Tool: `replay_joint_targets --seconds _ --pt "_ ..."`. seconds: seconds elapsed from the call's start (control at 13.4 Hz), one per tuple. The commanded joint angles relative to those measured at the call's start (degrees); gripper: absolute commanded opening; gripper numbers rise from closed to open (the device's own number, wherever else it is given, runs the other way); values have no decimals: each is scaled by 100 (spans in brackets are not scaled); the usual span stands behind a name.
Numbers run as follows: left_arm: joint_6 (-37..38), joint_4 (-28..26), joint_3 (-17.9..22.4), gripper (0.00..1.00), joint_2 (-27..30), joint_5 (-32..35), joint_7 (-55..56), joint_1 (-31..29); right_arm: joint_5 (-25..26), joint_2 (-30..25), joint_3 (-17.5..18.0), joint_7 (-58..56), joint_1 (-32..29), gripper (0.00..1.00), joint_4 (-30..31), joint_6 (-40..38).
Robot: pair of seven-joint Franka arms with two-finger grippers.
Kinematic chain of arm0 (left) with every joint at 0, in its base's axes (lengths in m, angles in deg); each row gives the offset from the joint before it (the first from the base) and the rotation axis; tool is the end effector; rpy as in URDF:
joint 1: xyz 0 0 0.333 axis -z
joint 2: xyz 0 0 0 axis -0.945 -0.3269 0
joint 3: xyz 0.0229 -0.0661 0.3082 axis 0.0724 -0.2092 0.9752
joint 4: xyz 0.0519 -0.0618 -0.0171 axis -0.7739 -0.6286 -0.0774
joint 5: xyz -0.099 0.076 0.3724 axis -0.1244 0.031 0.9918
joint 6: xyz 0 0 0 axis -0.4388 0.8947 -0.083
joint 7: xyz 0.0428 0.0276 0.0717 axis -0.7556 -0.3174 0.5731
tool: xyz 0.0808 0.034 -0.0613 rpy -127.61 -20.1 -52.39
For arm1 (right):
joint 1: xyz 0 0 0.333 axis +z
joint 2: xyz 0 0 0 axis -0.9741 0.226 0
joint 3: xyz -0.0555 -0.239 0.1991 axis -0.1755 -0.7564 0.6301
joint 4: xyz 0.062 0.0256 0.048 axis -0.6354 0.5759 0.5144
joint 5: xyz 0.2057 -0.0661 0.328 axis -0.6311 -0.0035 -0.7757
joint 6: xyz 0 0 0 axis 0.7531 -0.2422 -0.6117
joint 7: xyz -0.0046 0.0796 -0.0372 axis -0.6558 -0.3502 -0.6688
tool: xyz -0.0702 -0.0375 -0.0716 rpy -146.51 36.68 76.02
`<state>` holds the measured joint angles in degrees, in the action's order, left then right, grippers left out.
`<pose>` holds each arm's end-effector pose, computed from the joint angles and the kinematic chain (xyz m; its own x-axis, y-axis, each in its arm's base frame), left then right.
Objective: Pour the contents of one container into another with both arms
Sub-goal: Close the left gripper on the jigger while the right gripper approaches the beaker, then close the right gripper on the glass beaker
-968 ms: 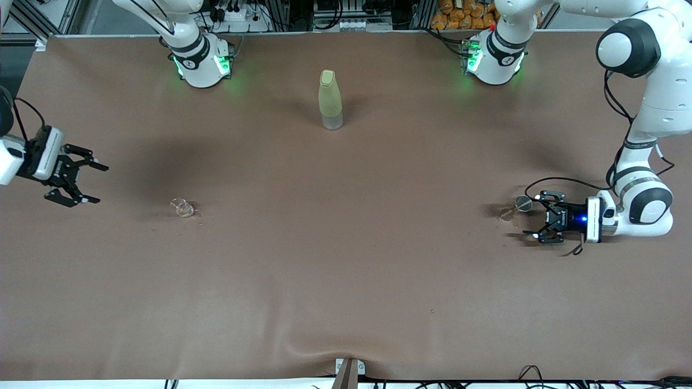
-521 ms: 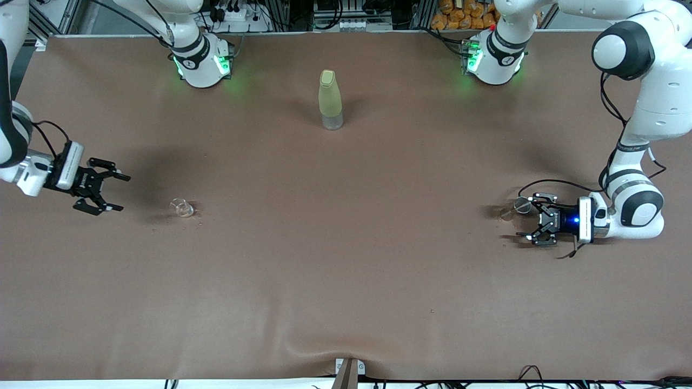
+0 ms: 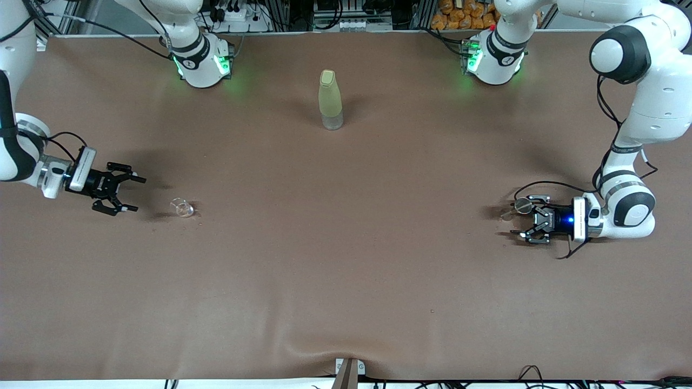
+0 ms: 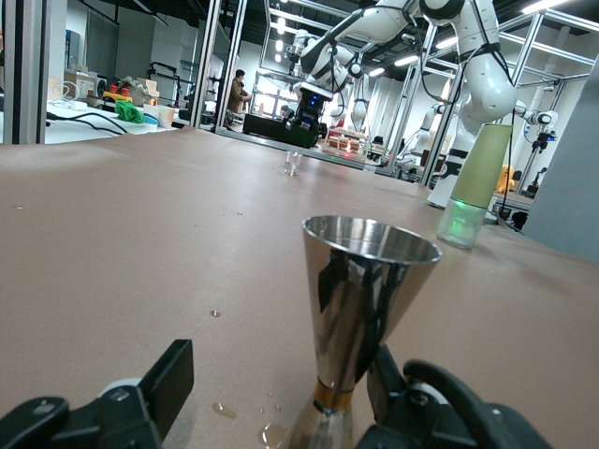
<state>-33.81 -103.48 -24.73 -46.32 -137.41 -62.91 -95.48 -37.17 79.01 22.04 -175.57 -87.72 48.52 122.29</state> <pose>0.5982 0.1187 0.0719 0.2195 -0.1560 0.9631 -0.9695 0.0754 0.2332 0.5012 -0.2063 0.1967 -0.0743 0.5975 0.7984 0.9928 -0.0310 0.1156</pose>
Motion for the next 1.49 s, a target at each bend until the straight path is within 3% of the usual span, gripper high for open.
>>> replay_joint_targets --seconds 0.0,0.52,1.04,1.41 --pt "46 -54 22 78 -22 -144 -133 -4 -582 400 29 -734 -274 100 -98 -359" --pt "231 -115 22 60 4 -144 -133 -48 -1356 1033 29 -1507 -424 100 -133 -790" --pt "486 -89 22 59 40 -109 -115 -136 -1998 1464 38 -2220 -433 100 -186 -1045" --pt "494 -124 31 59 22 -74 -151 -180 -2113 1719 55 -2335 -424 100 -309 -1151"
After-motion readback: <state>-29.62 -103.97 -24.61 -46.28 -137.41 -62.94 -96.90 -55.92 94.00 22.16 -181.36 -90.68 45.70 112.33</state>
